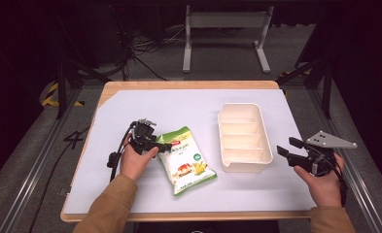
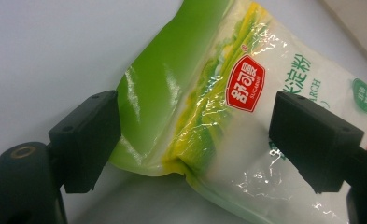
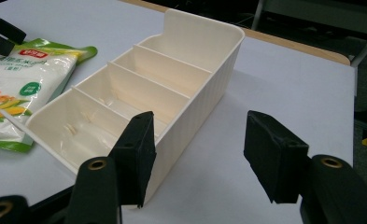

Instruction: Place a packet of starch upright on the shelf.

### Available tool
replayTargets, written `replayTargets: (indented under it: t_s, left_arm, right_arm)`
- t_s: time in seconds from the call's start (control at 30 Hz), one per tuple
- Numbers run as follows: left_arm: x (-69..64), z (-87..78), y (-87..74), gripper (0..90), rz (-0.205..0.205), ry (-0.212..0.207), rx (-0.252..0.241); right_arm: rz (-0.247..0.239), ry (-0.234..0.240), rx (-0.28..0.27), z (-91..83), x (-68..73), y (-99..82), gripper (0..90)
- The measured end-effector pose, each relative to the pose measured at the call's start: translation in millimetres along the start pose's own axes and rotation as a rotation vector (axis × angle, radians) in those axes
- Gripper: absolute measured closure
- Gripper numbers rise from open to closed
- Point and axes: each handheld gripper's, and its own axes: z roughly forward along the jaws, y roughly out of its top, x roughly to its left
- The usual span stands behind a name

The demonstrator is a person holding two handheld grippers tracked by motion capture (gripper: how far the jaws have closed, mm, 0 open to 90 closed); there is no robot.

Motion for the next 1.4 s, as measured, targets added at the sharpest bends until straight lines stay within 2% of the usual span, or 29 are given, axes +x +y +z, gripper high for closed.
replayTargets:
  t_s: [0.07, 0.17, 0.23, 0.33, 0.5, 0.53, 0.7, 0.77, 0.87, 0.97, 1.07, 1.17, 1.27, 1.4]
  left_arm:
    - [0.1, -0.1, 0.1, 17.3, -0.006, 0.008, 0.000]
    - [-0.1, -8.0, 0.3, 19.5, 0.003, 0.073, -0.032]
    - [1.1, -11.5, -0.1, 19.0, -0.013, 0.090, -0.043]
    - [4.7, -11.0, -0.8, 17.3, -0.030, 0.088, -0.016]
    - [4.5, -0.6, -2.3, 13.7, -0.019, 0.010, 0.028]
    - [4.1, -0.3, -2.4, 15.0, -0.023, -0.015, 0.026]
    - [5.9, 2.9, -3.3, 22.0, -0.028, -0.076, 0.041]
    - [1.9, 5.0, -3.3, 21.5, -0.023, -0.084, 0.040]
    - [-5.7, 6.6, -2.8, 28.1, 0.007, -0.077, 0.061]
    - [-7.8, 7.1, -3.8, 39.6, -0.023, -0.104, 0.060]
    - [-5.9, 5.7, -5.9, 50.5, -0.049, -0.111, 0.045]
    - [-4.1, 3.2, -8.4, 64.0, -0.054, -0.106, 0.024]
    - [-6.4, 1.5, -8.8, 70.0, -0.048, -0.099, 0.010]
    - [-7.3, -1.3, -7.1, 72.4, -0.034, -0.097, 0.011]
  right_arm:
    - [0.003, 0.001, 0.000, 0.4, -0.4, -0.5, 43.2]
    - [-0.001, -0.003, -0.002, 0.9, -0.4, -0.6, 42.8]
    - [0.001, -0.001, -0.001, 0.7, -0.3, -0.5, 42.5]
    - [0.001, 0.000, -0.005, 1.4, -0.1, -0.6, 42.4]
    - [-0.007, 0.015, 0.001, 4.4, 3.0, 0.6, 41.5]
    - [-0.011, 0.018, 0.000, 5.2, 3.9, 1.1, 41.5]
    - [-0.010, 0.022, 0.001, 6.6, 4.4, 1.2, 41.4]
    - [-0.011, 0.022, 0.002, 6.7, 4.4, 1.2, 41.0]
    - [-0.010, 0.022, 0.002, 6.7, 4.7, 1.2, 40.8]
    - [-0.009, 0.023, 0.002, 7.2, 4.9, 1.3, 40.8]
    - [-0.008, 0.028, 0.000, 8.0, 4.8, 1.2, 40.8]
    - [-0.012, 0.024, -0.002, 8.7, 5.1, 1.3, 42.4]
    - [-0.013, 0.023, 0.003, 8.5, 4.7, 0.8, 49.8]
    - [-0.022, 0.031, -0.001, 6.9, 3.7, 0.6, 54.0]
